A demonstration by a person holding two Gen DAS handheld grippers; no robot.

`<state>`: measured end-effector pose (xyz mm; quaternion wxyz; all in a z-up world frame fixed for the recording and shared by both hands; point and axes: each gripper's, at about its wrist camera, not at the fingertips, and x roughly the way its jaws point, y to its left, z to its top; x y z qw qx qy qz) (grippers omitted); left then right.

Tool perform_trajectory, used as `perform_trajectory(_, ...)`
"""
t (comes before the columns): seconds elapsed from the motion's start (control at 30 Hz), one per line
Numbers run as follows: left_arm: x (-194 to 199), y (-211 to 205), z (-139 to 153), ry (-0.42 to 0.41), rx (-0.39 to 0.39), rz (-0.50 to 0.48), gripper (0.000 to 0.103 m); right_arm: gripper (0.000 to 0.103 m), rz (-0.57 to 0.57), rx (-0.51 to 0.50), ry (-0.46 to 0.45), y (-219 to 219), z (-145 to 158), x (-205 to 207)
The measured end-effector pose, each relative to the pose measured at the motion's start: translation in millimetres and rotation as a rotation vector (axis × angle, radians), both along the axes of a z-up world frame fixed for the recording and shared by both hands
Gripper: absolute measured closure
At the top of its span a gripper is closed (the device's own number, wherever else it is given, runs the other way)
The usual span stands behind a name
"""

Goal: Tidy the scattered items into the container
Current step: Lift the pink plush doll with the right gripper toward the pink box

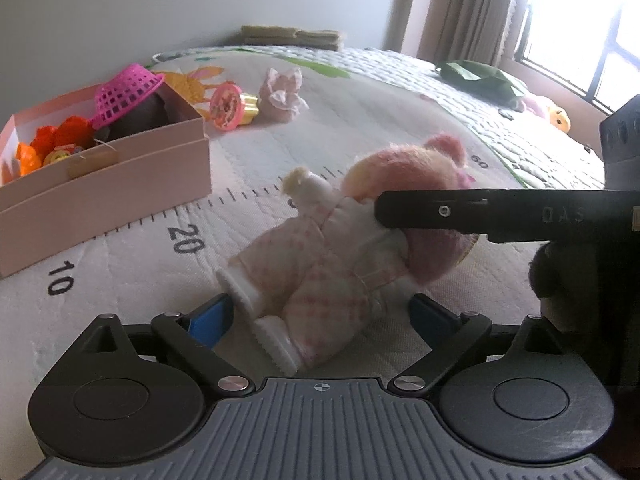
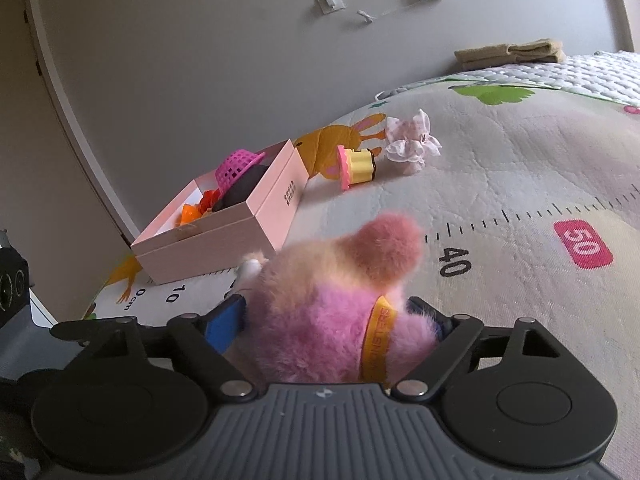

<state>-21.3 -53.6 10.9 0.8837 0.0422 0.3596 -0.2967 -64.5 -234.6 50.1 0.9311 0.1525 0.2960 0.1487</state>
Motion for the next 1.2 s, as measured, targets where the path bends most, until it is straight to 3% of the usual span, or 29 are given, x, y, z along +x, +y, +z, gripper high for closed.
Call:
perform_trajectory(0.3,-6.0,-3.5,-2.7,-0.042,0.036,-0.025,0.005,0.014,-0.013,0.038,0.020,-2.1,-3.8,1.3)
perform_trajectory(0.5,-9.5,0.2,2.7,-0.049,0.035,-0.010,0.010,0.020,-0.018,0.024,0.015,1.6,2.0,-2.0)
perform_trajectory(0.83,-24.6,42.0,12.3,-0.033,0.015,0.049,0.011,0.025,0.085,0.019,0.034,37.3,9.9,-6.0)
perform_trajectory(1.0,-32.6,68.7,8.9,-0.013,0.006,0.075,0.010,0.021,0.149,0.001,0.051,61.8,6.8,-2.8)
perform_trajectory(1.2,-36.8,71.8,-0.1,-0.007,0.003,0.078,0.009,0.017,0.164,-0.023,0.066,75.6,-0.9,-2.6)
